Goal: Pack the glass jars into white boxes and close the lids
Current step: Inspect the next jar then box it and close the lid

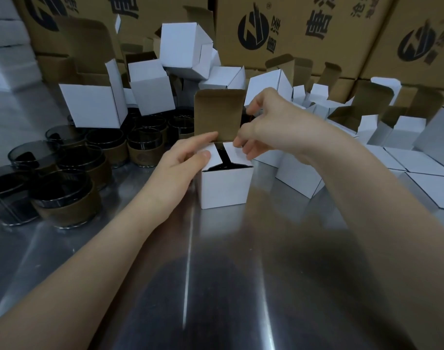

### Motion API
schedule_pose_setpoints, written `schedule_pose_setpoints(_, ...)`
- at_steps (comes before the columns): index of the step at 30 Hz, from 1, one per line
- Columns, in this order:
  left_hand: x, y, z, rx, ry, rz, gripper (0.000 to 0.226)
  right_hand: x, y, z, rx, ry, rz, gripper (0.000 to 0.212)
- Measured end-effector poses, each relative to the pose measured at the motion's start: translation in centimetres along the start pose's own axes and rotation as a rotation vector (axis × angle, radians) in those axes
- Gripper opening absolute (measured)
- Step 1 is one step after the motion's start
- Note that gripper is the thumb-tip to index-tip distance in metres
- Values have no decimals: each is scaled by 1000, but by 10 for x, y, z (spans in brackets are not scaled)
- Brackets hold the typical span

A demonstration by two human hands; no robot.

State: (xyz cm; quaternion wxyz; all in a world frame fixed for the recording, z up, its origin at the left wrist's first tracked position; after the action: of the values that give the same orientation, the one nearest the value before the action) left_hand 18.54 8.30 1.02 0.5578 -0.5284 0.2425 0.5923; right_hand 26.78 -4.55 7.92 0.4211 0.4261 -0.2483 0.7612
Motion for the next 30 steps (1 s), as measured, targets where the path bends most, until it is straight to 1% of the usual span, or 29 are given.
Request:
schedule_pose_setpoints(3,-3,-2,4,-68,74,-15,35,-3,1,1,11,-94,-42,48)
schedule_pose_setpoints(5,-1,-1,7,-96,134,-11,45,-6,1,2,31,-146,-71,60)
schedule_pose_setpoints(8,0,-4,8,-85,151,-7,63,-5,3,1,82,-208,-80,64)
schedule_pose_setpoints(9,0,-4,7,-76,149,-11,65,-5,4,0,96,-202,-78,64)
schedule_pose_setpoints(11,-2,-4,7,-74,131,-24,58,-4,5,-1,118,-201,-88,67)
schedule_pose_setpoints(13,-4,-3,8,-89,109,-47,48,-6,4,-1,116,-256,-119,68)
schedule_pose_setpoints(14,-6,-2,7,-93,93,-63,43,-6,4,0,113,-273,-127,67)
schedule_pose_setpoints(16,-10,-1,7,-94,70,-98,36,-6,4,2,129,-223,-103,52)
schedule_pose_setpoints(18,-13,0,8,-101,61,-122,35,-5,5,2,179,-131,-56,37)
schedule_pose_setpoints(21,-20,1,8,-119,-8,-186,37,-3,7,3,243,-97,-10,26)
schedule_pose_setpoints(24,-25,4,7,-136,-46,-229,36,1,8,3,293,-55,45,20)
schedule_pose_setpoints(27,-25,5,6,-142,-40,-223,35,3,11,3,358,73,67,19)
schedule_pose_setpoints(30,-21,5,2,-109,-3,-179,37,5,11,4,345,204,90,21)
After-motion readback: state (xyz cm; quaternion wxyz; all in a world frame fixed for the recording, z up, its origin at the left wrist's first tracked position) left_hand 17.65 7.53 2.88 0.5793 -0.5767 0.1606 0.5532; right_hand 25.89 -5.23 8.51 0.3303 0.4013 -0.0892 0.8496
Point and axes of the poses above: each hand's wrist, its own y-axis away from the middle knuckle, its own z-axis out of the back of the hand, x = y × z, the point moved 8 cm from there along -y, towards the middle knuckle, and after that the axes turned 10 degrees about -y, right-handed, at the moved point
